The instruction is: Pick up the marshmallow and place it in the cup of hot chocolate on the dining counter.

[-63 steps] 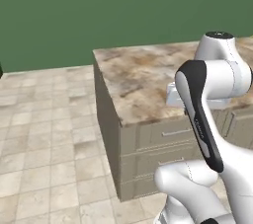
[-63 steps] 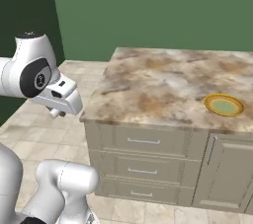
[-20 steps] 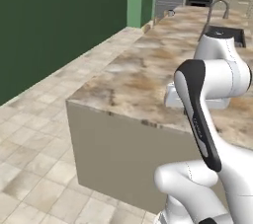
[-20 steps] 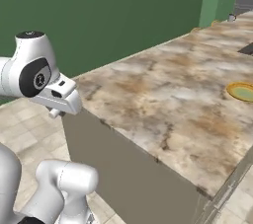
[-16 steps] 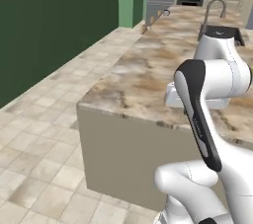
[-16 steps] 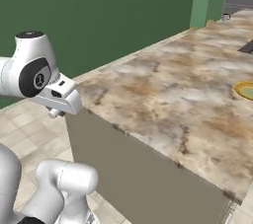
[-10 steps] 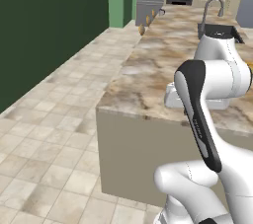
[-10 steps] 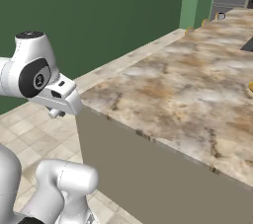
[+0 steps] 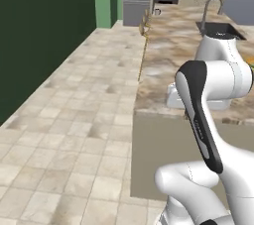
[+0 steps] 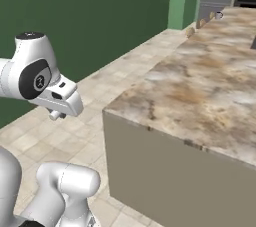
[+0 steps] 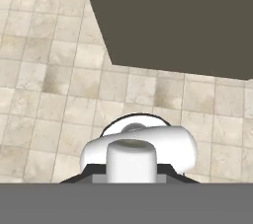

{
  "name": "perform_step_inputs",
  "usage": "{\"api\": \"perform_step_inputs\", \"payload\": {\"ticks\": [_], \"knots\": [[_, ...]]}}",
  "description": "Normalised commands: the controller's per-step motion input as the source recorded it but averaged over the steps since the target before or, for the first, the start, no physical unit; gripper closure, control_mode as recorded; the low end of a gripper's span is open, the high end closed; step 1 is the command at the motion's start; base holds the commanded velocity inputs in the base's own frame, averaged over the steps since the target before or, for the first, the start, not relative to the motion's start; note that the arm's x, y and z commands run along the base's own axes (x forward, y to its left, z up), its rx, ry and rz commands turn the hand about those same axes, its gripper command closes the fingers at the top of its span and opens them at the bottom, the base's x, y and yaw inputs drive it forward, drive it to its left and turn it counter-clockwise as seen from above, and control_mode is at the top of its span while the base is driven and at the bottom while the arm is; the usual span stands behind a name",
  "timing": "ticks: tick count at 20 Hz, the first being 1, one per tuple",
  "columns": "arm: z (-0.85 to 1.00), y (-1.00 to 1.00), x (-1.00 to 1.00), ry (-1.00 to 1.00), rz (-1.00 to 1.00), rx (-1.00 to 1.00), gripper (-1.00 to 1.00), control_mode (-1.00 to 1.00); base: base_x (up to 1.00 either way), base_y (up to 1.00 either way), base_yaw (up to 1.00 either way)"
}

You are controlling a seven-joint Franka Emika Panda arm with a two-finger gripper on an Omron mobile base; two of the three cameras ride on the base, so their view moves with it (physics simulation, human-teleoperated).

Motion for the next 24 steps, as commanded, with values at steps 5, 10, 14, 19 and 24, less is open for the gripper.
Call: {"api": "perform_step_inputs", "payload": {"ticks": [5,10,14,19,24], "knots": [[0.00,0.00,0.00,0.00,0.00,0.00,1.00,1.00,0.13,1.00,-0.36],[0.00,0.00,0.00,0.00,0.00,0.00,1.00,1.00,0.24,1.00,-0.46],[0.00,0.00,0.00,0.00,0.00,0.00,1.00,1.00,0.27,1.00,-0.48],[0.00,0.00,0.00,0.00,0.00,0.00,1.00,1.00,0.29,1.00,-0.49],[0.00,0.00,0.00,0.00,0.00,0.00,1.00,1.00,0.30,1.00,-0.49]]}}
